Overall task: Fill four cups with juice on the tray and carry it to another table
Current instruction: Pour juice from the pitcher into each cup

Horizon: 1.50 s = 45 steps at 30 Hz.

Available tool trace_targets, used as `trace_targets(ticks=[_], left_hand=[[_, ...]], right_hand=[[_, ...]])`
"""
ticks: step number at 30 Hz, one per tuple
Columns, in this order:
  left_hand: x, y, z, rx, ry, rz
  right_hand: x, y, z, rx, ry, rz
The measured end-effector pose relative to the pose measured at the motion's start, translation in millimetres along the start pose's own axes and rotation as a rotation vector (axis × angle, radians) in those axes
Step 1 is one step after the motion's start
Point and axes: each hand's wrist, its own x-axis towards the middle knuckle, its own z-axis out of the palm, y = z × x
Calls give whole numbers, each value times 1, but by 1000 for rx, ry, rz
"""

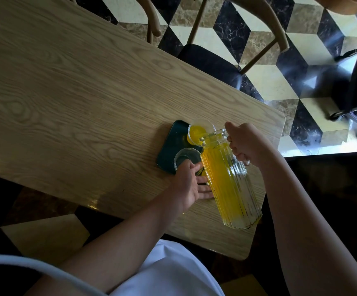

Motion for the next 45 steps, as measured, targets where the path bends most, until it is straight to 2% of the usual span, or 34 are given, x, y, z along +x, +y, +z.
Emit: trace_targets(ticks=[9, 12, 17, 32, 40, 45], left_hand=[[3, 3, 1, 81, 45, 19], [2, 11, 1, 123, 67, 36], [-4, 24, 1, 176, 26, 54], [-28, 28, 5, 285, 14, 146], [-41, 12, -7, 279, -17, 196], [-41, -12, -22, 261, 17, 253]], right_hand=[[-4, 1, 0, 44, 31, -11], [-7, 3, -2, 44, -6, -61], [-13, 5, -7, 141, 61, -153], [-44, 20, -10, 336, 66, -293], [-70, 41, -2, 368, 130, -404], [-78, 57, 17, 355, 144, -391]])
